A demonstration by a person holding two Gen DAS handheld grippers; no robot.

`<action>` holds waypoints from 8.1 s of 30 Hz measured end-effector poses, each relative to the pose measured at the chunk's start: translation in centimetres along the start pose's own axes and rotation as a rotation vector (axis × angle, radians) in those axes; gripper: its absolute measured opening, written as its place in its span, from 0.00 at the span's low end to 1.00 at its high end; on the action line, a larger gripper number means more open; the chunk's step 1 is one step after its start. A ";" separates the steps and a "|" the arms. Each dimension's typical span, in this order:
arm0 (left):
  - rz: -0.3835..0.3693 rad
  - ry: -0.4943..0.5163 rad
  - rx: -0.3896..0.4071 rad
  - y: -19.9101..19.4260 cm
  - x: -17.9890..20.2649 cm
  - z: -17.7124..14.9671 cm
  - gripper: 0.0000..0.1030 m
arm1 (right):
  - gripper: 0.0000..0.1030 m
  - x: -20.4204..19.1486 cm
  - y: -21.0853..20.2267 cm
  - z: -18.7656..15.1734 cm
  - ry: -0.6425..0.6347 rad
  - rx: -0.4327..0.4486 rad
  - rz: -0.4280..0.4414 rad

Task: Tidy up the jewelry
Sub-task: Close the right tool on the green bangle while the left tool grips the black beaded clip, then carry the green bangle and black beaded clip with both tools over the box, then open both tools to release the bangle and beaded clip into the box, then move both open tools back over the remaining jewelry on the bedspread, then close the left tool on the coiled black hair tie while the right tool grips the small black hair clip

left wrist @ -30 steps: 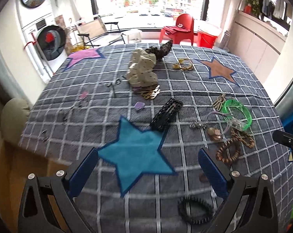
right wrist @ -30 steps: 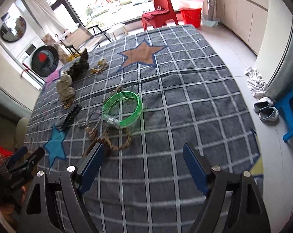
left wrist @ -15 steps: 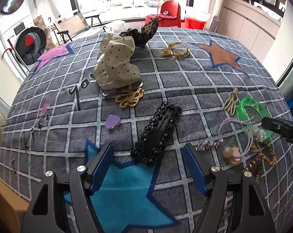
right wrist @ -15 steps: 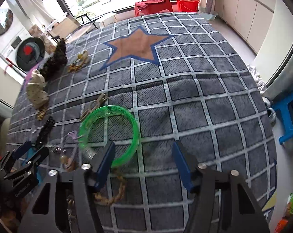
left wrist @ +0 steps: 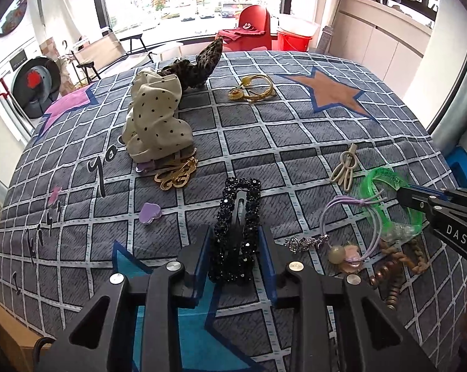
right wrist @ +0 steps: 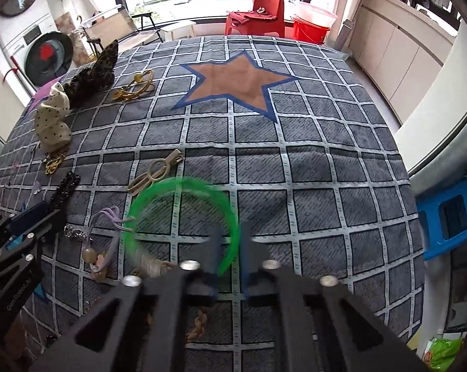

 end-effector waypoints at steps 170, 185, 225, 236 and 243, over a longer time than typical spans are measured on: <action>0.075 -0.225 0.185 -25.7 -1.5 -21.2 1.00 | 0.81 -6.1 -17.6 -19.4 -0.050 0.061 0.340; 0.054 -0.285 0.085 -15.5 0.9 -17.2 1.00 | 0.81 -2.3 -15.1 -22.5 -0.054 0.056 0.265; -0.064 -0.127 -0.011 -7.2 5.3 -12.9 0.38 | 0.21 -8.8 -13.6 -23.8 -0.277 0.193 0.151; -0.099 -0.127 0.005 -8.7 5.0 -13.5 0.11 | 0.19 -7.7 -13.6 -24.0 -0.225 0.165 0.192; -0.112 -0.160 0.018 -9.9 4.4 -14.8 0.11 | 0.19 -5.6 -14.2 -24.0 -0.160 0.147 0.214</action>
Point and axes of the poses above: each gripper's, at about its wrist camera, not at the fingertips, and y roughly the way its jaws point, x to its right, z to its top, the point moved 8 cm from there along y, roughly the way its jaws point, and after that the axes turned 10 degrees about -z, right-handed, at the moved point
